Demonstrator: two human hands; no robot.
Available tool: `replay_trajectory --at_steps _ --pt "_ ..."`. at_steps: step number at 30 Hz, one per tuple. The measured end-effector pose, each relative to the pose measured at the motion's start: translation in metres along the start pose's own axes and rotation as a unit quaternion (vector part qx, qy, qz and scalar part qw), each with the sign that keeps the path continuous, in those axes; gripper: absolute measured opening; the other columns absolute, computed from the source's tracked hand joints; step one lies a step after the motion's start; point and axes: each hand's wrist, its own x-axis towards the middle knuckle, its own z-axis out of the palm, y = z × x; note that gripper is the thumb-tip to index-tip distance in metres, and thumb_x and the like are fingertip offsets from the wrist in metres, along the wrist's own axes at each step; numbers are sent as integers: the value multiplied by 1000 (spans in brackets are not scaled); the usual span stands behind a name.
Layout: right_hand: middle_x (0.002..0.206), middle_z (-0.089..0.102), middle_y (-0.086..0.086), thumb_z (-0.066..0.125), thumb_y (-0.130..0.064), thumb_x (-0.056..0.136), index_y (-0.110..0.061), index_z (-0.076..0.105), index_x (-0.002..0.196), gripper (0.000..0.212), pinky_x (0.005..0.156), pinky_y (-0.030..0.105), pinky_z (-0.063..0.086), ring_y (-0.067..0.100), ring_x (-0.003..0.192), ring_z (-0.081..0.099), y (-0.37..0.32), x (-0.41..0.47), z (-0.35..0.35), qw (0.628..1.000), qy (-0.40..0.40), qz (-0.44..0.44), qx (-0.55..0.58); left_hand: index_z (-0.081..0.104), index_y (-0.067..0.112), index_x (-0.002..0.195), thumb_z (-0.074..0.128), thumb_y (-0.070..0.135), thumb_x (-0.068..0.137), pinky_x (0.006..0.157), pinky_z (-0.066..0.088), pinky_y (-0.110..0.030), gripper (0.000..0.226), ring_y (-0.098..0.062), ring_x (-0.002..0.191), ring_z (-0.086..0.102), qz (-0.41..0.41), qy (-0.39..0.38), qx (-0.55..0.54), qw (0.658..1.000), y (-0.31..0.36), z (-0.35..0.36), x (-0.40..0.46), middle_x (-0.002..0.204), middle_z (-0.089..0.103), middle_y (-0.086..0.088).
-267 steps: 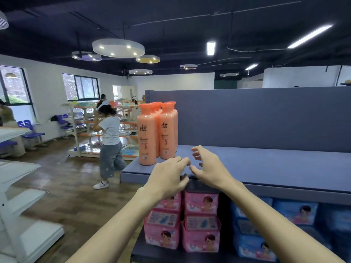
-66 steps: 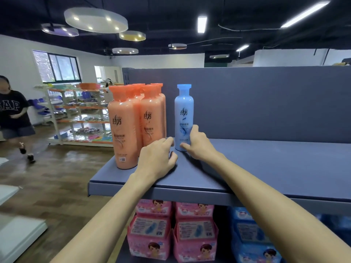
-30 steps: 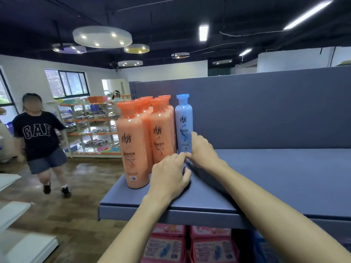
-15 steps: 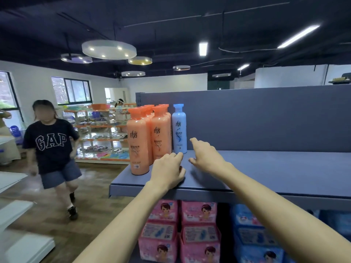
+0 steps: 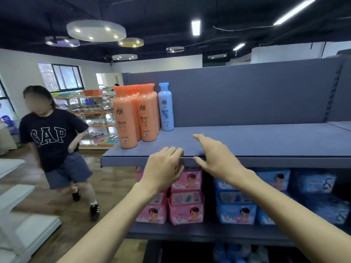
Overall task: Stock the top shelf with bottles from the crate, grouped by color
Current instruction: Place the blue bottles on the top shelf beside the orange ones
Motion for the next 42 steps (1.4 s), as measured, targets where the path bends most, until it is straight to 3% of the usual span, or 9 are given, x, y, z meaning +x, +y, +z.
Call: replay_trajectory --at_steps 6,9,11,21,26,32,36,40,42 --pt "124 62 3 70 -27 84 -12 55 133 53 81 38 57 24 111 61 36 -94 50 998 23 -54 -34 58 16 98 54 34 74 45 43 -31 30 -22 70 59 22 -104 -45 993 56 48 -60 78 57 3" --pt "138 54 3 65 -31 88 -12 45 142 61 95 38 50 24 125 52 59 -136 85 998 -53 17 -24 60 15 102 73 30 67 46 44 -31 40 -24 73 63 11 -193 -67 979 81 83 -97 82 59 1" --pt "140 50 6 62 -34 90 -12 39 145 64 101 39 45 26 127 48 76 -165 109 991 -116 66 -31 59 17 105 72 30 68 50 47 -33 42 -26 79 65 -12 -244 -90 966 97 102 -121 87 61 0" --pt "126 53 12 60 -33 91 -10 40 134 52 84 39 47 34 115 53 125 -266 199 916 -322 239 -21 40 22 142 50 32 89 81 53 -41 55 -28 115 55 -68 -457 -181 868 147 165 -212 135 50 -5" --pt "127 54 11 61 -33 90 -10 42 131 51 83 39 47 33 114 54 131 -283 234 890 -356 286 -9 38 22 143 50 32 91 76 52 -39 55 -30 110 56 -88 -494 -174 848 152 187 -230 130 51 -7" --pt "133 51 13 64 -26 90 -10 40 138 56 88 40 46 34 119 53 135 -263 268 893 -331 305 25 39 22 142 52 32 89 77 52 -39 55 -31 110 56 -89 -531 -171 825 150 218 -235 127 52 -8" --pt "137 47 13 59 -9 88 -8 39 140 56 87 42 46 37 119 51 142 -240 298 893 -323 312 38 35 22 144 53 29 89 76 53 -41 59 -33 112 54 -113 -541 -176 815 147 238 -237 134 46 -10" --pt "136 47 11 52 -3 91 -14 36 146 58 87 40 47 33 121 52 147 -228 320 881 -355 313 -6 24 25 151 52 27 92 75 53 -41 65 -33 115 51 -111 -547 -173 811 145 252 -243 139 41 -12" --pt "135 47 10 50 -5 93 -15 38 145 54 84 39 48 32 118 55 145 -229 328 878 -356 318 -36 22 26 152 53 27 91 84 50 -40 69 -31 119 48 -90 -534 -163 825 144 261 -246 140 42 -11"
